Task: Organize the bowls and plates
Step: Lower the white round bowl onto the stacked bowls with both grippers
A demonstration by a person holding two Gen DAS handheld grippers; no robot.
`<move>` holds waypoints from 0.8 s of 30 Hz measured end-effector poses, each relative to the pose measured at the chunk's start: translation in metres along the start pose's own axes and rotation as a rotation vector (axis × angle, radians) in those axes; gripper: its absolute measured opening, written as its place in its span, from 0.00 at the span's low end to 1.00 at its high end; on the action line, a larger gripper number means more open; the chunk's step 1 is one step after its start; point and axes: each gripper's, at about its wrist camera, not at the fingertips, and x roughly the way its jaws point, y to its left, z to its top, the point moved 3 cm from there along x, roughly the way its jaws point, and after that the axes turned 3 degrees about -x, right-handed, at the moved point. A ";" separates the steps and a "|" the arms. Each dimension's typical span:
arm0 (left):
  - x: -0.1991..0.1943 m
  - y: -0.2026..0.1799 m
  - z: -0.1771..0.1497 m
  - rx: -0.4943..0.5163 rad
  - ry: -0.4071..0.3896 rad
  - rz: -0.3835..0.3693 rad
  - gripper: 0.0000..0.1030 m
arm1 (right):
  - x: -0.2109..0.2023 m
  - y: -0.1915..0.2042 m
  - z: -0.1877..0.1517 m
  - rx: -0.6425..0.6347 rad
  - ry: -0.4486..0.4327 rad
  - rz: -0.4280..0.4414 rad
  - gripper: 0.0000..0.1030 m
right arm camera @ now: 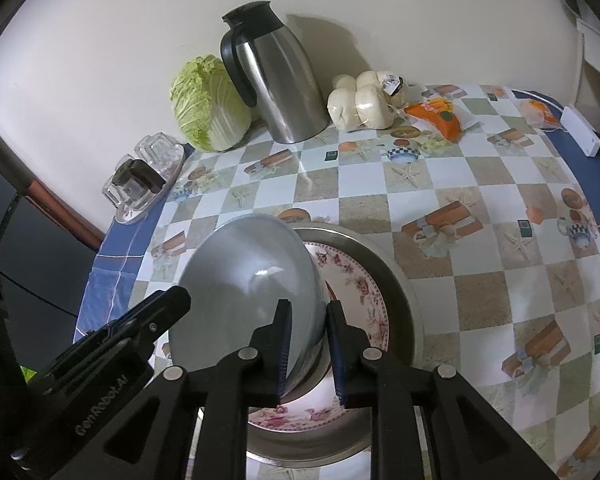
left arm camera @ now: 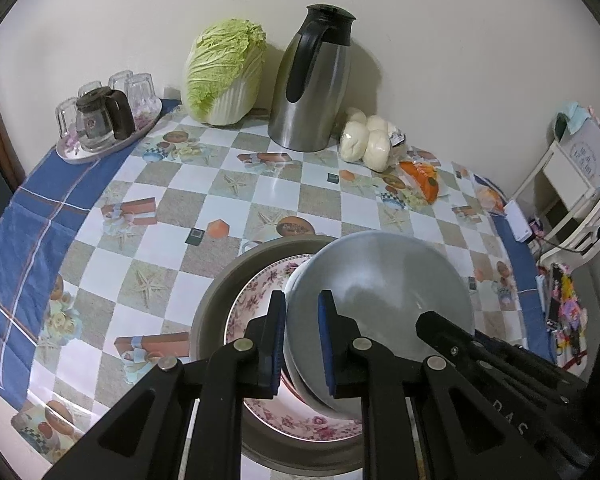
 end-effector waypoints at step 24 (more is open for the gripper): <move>-0.001 0.012 0.003 -0.061 -0.003 -0.005 0.16 | -0.004 -0.023 0.004 0.089 -0.071 0.129 0.06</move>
